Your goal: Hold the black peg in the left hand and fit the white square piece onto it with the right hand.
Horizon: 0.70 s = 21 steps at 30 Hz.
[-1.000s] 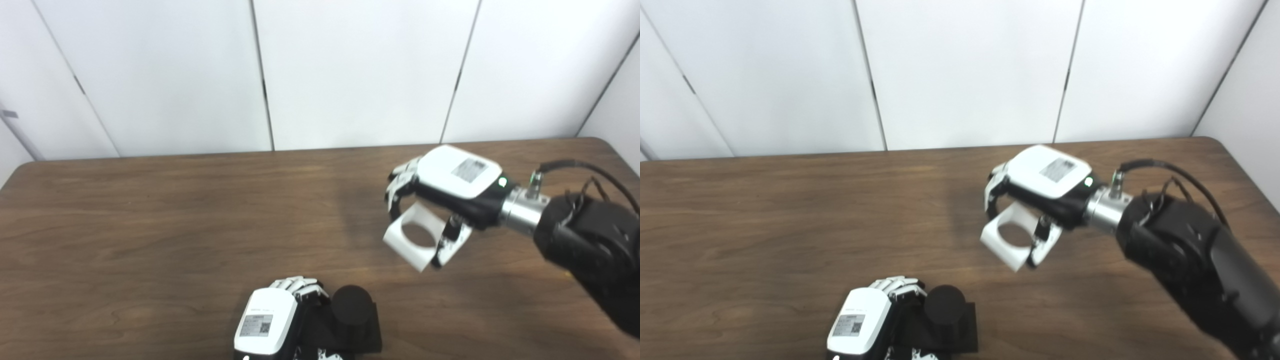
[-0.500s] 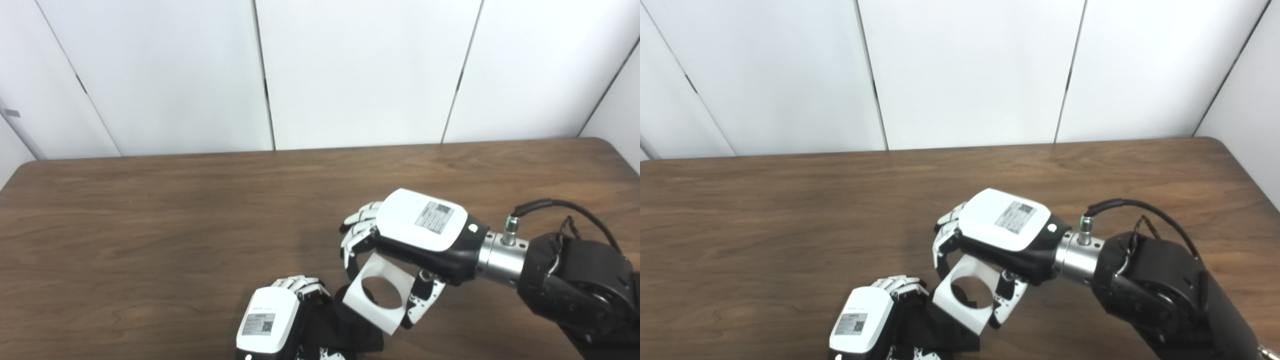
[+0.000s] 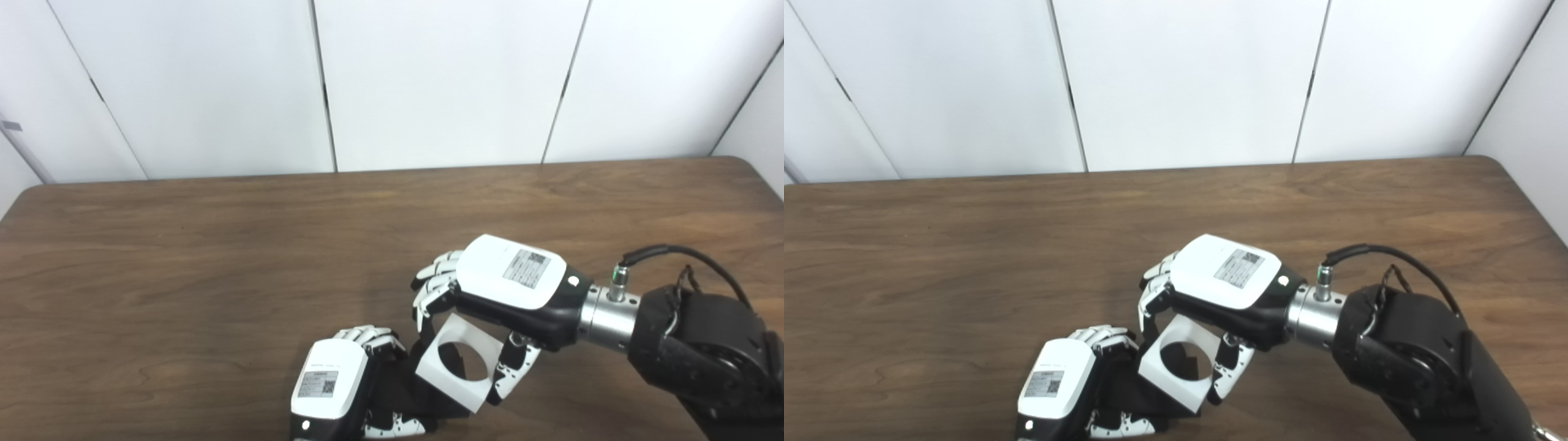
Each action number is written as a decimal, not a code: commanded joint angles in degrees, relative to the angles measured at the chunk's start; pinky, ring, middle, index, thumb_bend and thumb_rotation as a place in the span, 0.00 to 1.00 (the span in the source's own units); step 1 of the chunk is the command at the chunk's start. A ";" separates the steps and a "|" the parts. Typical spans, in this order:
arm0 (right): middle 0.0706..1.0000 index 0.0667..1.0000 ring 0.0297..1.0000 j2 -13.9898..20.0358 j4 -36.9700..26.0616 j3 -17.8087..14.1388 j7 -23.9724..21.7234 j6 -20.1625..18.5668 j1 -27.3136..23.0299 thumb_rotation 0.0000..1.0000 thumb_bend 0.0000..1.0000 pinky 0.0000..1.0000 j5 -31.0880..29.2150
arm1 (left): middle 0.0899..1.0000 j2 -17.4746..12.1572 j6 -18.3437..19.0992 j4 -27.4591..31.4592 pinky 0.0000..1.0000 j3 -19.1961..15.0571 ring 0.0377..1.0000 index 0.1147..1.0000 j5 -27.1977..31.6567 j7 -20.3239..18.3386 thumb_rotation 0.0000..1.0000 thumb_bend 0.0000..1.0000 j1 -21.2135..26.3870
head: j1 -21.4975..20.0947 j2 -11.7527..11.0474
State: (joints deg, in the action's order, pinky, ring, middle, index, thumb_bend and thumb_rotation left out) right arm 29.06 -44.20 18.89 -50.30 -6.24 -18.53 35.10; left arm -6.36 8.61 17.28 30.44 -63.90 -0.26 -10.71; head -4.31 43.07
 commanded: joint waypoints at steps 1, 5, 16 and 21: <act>0.69 0.45 0.83 -0.51 0.00 -0.47 1.29 1.05 -1.23 0.13 0.52 0.84 0.76 | 0.73 0.86 1.15 -1.92 0.75 1.40 0.78 0.42 -0.05 -4.52 0.05 0.51 -1.08 | -0.07 0.02; 0.70 0.45 0.84 -1.40 0.56 -0.31 1.34 1.64 -1.40 0.13 0.52 0.85 1.65 | 0.72 0.87 1.13 -1.70 0.75 1.66 0.78 0.42 -0.39 -4.55 0.06 0.51 -1.12 | 0.06 0.17; 0.70 0.45 0.85 -3.41 2.16 0.39 1.76 3.87 -1.19 0.13 0.52 0.86 3.21 | 0.73 1.13 2.04 -1.13 0.75 2.22 0.78 0.42 -0.40 -5.05 0.06 0.51 -1.08 | 0.35 0.52; 0.70 0.45 0.86 -4.26 2.87 1.00 1.67 4.11 -1.08 0.13 0.52 0.87 4.14 | 0.72 0.95 2.10 -1.15 0.75 2.47 0.78 0.42 -0.72 -4.84 0.05 0.51 -0.91 | 0.39 0.76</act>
State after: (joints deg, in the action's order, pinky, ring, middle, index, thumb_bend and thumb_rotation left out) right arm 25.00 -41.28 19.87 -49.80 -3.68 -18.52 39.05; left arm -6.25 10.27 17.77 31.31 -64.57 -0.85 -10.58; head -3.87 43.77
